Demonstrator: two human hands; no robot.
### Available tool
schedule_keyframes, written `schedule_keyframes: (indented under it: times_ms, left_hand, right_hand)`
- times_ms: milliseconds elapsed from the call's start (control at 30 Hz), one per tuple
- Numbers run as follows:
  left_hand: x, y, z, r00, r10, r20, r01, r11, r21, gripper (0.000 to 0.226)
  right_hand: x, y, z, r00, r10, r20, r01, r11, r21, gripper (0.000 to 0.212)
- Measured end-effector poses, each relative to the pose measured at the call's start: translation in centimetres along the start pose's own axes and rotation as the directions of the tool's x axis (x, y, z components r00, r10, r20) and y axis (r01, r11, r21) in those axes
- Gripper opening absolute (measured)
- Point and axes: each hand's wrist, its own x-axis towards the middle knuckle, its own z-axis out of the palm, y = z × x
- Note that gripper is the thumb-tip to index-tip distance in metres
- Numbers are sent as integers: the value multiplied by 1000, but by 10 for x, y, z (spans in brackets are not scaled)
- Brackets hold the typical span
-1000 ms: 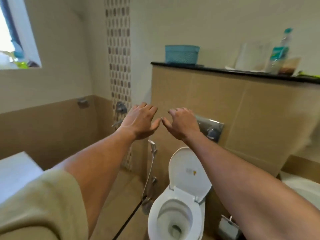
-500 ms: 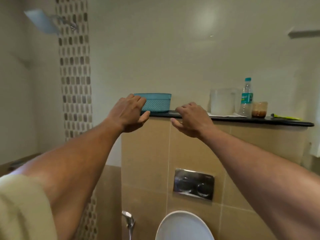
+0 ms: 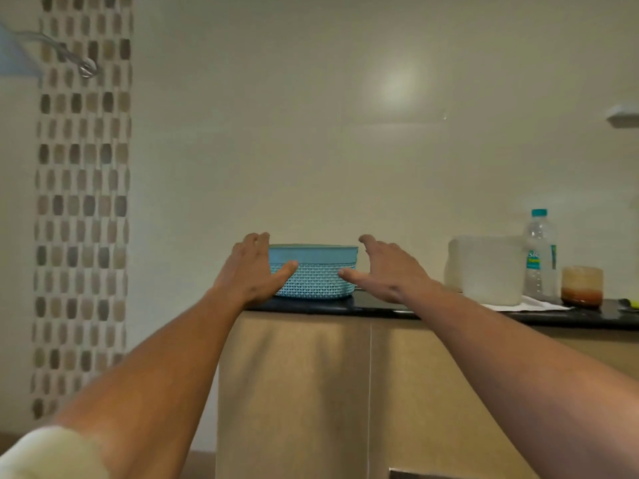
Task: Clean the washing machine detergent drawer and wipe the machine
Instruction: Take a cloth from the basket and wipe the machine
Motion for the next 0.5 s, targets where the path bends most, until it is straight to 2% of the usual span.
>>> schedule_keyframes:
  times_ms: [100, 233, 300, 400, 500]
  left_hand:
    - [19, -9, 26, 984, -171, 47, 177, 936, -304, 113]
    - [37, -18, 55, 954, -277, 116, 289, 741, -607, 128]
    - [43, -22, 67, 945, -289, 152, 310, 647, -696, 132]
    - [48, -23, 76, 943, -274, 188, 313, 540, -781, 121]
    - [53, -25, 76, 944, -261, 203, 307, 467, -829, 124]
  right_hand:
    - [17, -3, 26, 985, 165, 41, -170, 952, 253, 113]
    - [35, -6, 51, 950, 278, 141, -311, 821, 478, 134]
    - [43, -6, 60, 943, 295, 156, -332, 778, 533, 136]
    - [53, -5, 72, 936, 313, 163, -344, 701, 625, 133]
    - [59, 0, 80, 945, 296, 142, -306, 636, 708, 110]
